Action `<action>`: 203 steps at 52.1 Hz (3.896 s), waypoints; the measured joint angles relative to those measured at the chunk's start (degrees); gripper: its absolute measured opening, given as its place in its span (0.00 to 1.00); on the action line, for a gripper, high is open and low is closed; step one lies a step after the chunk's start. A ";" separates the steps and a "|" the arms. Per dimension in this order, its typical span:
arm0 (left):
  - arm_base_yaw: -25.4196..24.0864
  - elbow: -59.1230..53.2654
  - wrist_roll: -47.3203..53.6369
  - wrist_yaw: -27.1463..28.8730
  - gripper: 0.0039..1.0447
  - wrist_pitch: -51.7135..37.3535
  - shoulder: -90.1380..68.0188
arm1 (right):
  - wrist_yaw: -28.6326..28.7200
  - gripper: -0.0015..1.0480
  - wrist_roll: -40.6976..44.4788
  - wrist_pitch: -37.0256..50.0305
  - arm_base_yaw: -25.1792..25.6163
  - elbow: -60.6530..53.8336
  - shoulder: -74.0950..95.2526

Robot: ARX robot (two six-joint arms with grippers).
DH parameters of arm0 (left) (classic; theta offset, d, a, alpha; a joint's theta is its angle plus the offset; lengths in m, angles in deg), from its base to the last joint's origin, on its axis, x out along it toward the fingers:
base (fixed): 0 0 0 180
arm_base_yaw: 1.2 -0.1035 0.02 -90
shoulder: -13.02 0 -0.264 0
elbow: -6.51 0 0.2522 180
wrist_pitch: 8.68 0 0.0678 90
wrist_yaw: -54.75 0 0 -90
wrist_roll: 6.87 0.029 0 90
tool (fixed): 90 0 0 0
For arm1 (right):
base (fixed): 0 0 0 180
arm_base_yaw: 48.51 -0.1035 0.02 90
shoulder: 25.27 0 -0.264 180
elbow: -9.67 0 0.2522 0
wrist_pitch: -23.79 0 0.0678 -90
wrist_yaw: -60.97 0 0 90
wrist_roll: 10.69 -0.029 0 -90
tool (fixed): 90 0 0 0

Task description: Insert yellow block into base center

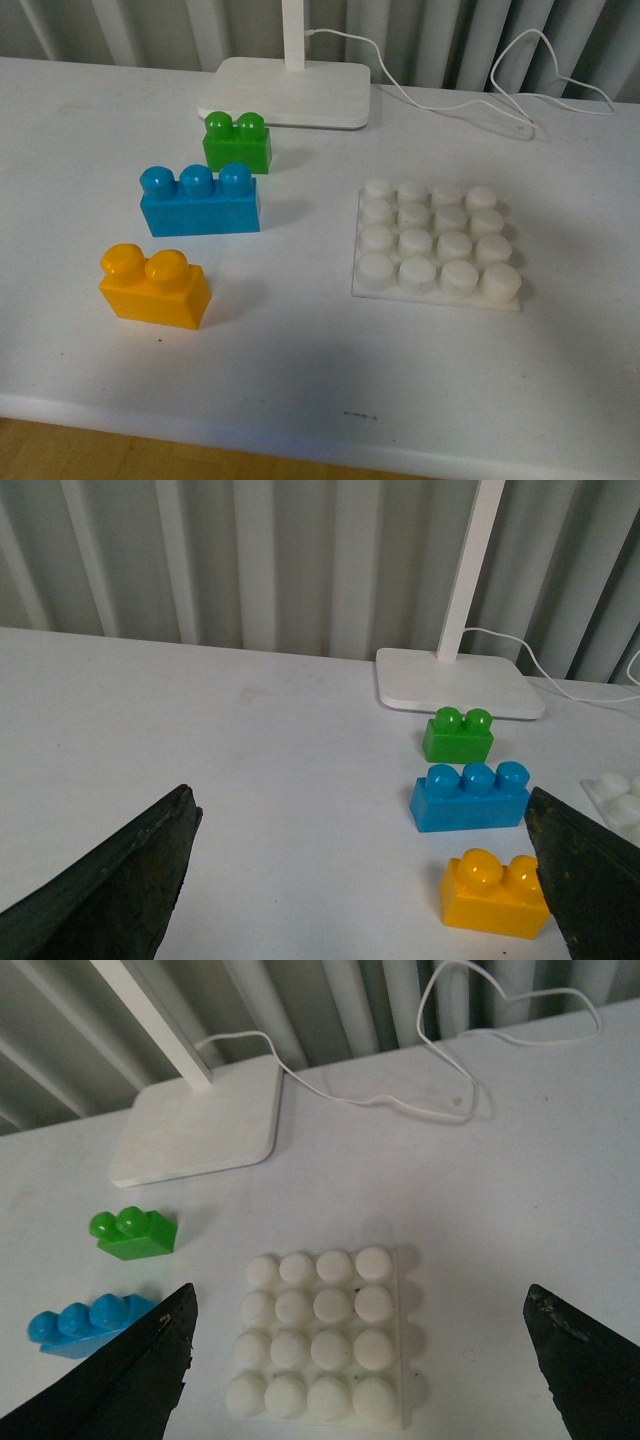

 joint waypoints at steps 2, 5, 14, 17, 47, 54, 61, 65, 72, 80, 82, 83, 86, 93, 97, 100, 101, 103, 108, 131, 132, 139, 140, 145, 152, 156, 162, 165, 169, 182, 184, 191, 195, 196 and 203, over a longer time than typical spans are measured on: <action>0.00 0.00 0.00 0.00 0.94 0.00 0.00 | 1.55 0.91 1.01 1.33 1.01 -2.12 -3.17; 0.00 0.02 0.02 0.00 0.94 0.00 0.00 | 3.26 0.91 1.97 2.43 2.27 -4.63 -7.28; 0.00 0.00 0.00 0.00 0.94 0.00 0.00 | 7.02 0.91 3.78 4.33 6.56 -11.63 -21.09; 0.00 0.00 0.00 -0.02 0.94 0.00 0.00 | 0.11 0.82 9.31 12.44 5.95 -14.58 -22.16; 0.00 0.00 0.02 0.00 0.94 0.00 0.00 | 8.46 0.01 23.93 17.68 19.08 -30.71 -37.16; 0.00 0.00 0.00 0.00 0.94 0.00 0.00 | 8.94 0.01 23.96 15.54 19.28 -32.35 -41.05; 0.00 0.00 0.00 0.00 0.94 0.00 0.00 | 8.94 0.01 23.96 13.86 19.30 -33.29 -43.74; 0.00 0.02 0.00 0.00 0.94 0.00 0.00 | 8.94 0.01 23.96 12.98 19.30 -33.68 -44.96; 0.00 0.00 0.00 0.00 0.94 0.00 0.00 | 8.94 0.01 23.96 12.74 19.30 -35.76 -47.71; 0.00 0.00 0.02 0.00 0.94 0.00 0.00 | 8.94 0.01 23.96 10.69 19.30 -35.76 -49.94; 0.00 0.00 0.00 0.00 0.94 0.00 0.00 | 8.96 0.01 23.96 10.25 19.30 -35.76 -50.42; 0.00 0.00 0.00 0.00 0.94 0.00 0.00 | 8.96 0.01 23.98 9.86 19.30 -35.76 -50.88; 0.00 0.00 0.00 0.00 0.94 0.00 0.00 | 8.96 0.01 23.98 9.07 19.30 -35.76 -51.67; 0.00 0.02 0.00 0.00 0.94 0.00 0.00 | 8.98 0.01 23.98 -0.48 19.30 -35.71 -59.01; 0.00 0.00 0.00 0.00 0.94 0.00 0.00 | 8.98 0.01 24.00 -1.20 19.30 -35.71 -61.61; 0.00 0.00 0.02 -0.02 0.94 0.00 0.02 | 8.96 0.01 23.98 -1.40 19.30 -35.71 -61.75; 0.00 0.00 0.00 0.00 0.94 0.00 0.00 | 8.96 0.01 23.98 -1.44 19.30 -35.71 -61.75; 0.00 0.00 0.00 0.00 0.94 0.00 0.00 | 8.96 0.01 23.98 -1.46 19.30 -35.71 -61.75; 0.00 0.00 0.00 0.00 0.94 0.00 0.00 | 8.96 0.01 23.98 -1.46 19.30 -35.71 -61.81; 0.72 1.01 -0.20 3.13 0.94 2.45 -2.34 | 8.96 0.78 24.09 -1.49 19.30 -35.71 -61.81; 0.68 1.44 -0.09 2.78 0.94 2.29 -4.11 | 8.96 0.79 24.09 -1.49 19.30 -35.71 -61.81; -1.64 5.46 4.35 -5.68 0.94 -2.54 -14.91 | 8.96 0.91 24.06 -1.53 19.30 -35.71 -61.79; -2.21 6.45 5.14 -7.45 0.94 -3.28 -16.81 | 8.98 0.91 24.06 -1.53 19.30 -35.71 -61.79; -4.28 11.39 11.56 -15.96 0.94 -5.33 -25.64 | 8.96 0.91 24.06 -1.53 19.30 -35.71 -61.81; -3.93 18.18 24.30 -26.75 0.94 -2.38 -37.03 | 8.98 0.91 24.06 -1.53 19.30 -35.71 -61.81; -2.38 22.88 34.69 -29.79 0.94 2.47 -43.52 | 8.96 0.91 24.06 -1.53 19.30 -35.71 -61.81; 0.31 31.63 49.11 -30.47 0.94 11.80 -53.05 | 8.96 0.91 24.06 -1.53 19.30 -35.71 -61.81; 1.70 35.78 56.70 -30.05 0.94 16.72 -57.13 | 8.96 0.91 24.06 -1.53 19.30 -35.71 -61.81; 3.52 40.81 64.61 -28.81 0.94 22.80 -62.01 | 8.96 0.91 24.06 -1.53 19.30 -35.71 -61.81; 8.28 52.37 82.23 -22.69 0.94 38.64 -75.80 | 8.96 0.91 24.06 -1.53 19.30 -35.71 -61.81; 8.72 53.18 83.41 -21.88 0.94 39.21 -77.33 | 8.96 0.91 24.06 -1.53 19.30 -35.71 -61.81; 9.94 55.76 87.93 -17.88 0.94 40.63 -82.90 | 8.96 0.91 24.06 -1.53 19.30 -35.71 -61.81; 10.51 57.09 90.71 -14.38 0.94 40.37 -86.33 | 8.96 0.91 24.06 -1.53 19.30 -35.71 -61.81; 10.58 57.29 90.84 -14.23 0.94 40.30 -86.77 | 8.96 0.91 24.06 -1.53 19.30 -35.71 -61.81; 12.46 59.63 92.74 -12.57 0.94 39.87 -91.93 | 8.96 0.91 24.06 -1.53 19.30 -35.71 -61.81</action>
